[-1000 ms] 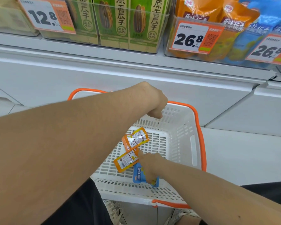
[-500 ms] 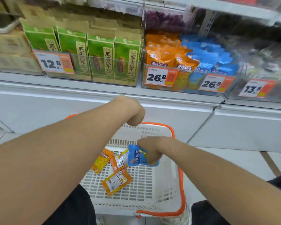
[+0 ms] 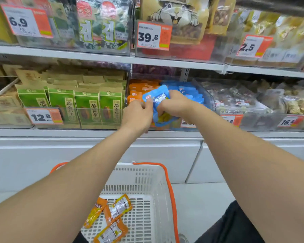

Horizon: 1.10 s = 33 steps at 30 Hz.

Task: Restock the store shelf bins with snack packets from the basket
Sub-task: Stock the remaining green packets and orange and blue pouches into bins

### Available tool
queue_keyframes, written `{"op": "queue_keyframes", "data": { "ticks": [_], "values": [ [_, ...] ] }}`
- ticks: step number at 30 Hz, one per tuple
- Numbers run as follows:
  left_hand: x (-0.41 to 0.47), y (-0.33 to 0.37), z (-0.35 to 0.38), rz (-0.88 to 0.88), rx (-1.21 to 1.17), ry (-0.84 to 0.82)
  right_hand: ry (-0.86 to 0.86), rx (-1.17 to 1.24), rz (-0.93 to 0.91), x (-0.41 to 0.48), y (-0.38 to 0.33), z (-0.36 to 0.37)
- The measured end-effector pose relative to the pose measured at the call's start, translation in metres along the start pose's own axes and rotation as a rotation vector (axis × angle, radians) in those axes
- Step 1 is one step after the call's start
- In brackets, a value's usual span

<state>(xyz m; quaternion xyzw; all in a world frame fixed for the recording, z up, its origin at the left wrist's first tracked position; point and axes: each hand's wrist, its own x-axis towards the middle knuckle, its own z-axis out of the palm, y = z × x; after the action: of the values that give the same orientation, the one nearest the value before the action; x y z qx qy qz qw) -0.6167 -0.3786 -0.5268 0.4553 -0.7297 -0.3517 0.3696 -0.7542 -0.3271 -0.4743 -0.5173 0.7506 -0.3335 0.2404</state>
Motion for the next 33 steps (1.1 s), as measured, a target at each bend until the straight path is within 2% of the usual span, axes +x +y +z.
{"op": "queue_keyframes", "data": {
  "ticks": [4, 8, 10, 14, 18, 22, 27, 30, 33],
  "values": [
    [0.007, 0.015, 0.017, 0.049, -0.282, 0.043, 0.068, 0.224, -0.093, 0.009, 0.008, -0.017],
    [0.016, 0.019, 0.028, 0.057, -0.376, 0.119, 0.041, 0.367, -0.129, 0.011, 0.026, -0.029],
    [0.019, 0.024, 0.031, 0.101, -0.345, 0.125, 0.054, 0.388, -0.155, 0.012, 0.03, -0.035],
    [0.026, 0.031, 0.036, 0.264, -0.078, 0.205, 0.17, 0.382, -0.199, 0.013, 0.028, -0.045],
    [0.037, 0.021, 0.044, 0.341, -0.021, 0.165, 0.296, 0.093, -0.3, 0.02, 0.036, -0.051],
    [0.042, 0.014, 0.05, 0.395, 0.172, 0.209, 0.4, 0.069, -0.317, 0.025, 0.049, -0.061],
    [0.044, 0.003, 0.059, 0.393, 0.664, 0.111, 0.323, 0.138, -0.295, 0.034, 0.066, -0.071],
    [0.048, 0.001, 0.062, 0.391, 0.775, 0.075, 0.261, 0.136, -0.261, 0.038, 0.071, -0.073],
    [0.054, 0.002, 0.063, 0.362, 0.775, 0.102, 0.219, 0.079, -0.244, 0.044, 0.074, -0.068]
  ]
}}
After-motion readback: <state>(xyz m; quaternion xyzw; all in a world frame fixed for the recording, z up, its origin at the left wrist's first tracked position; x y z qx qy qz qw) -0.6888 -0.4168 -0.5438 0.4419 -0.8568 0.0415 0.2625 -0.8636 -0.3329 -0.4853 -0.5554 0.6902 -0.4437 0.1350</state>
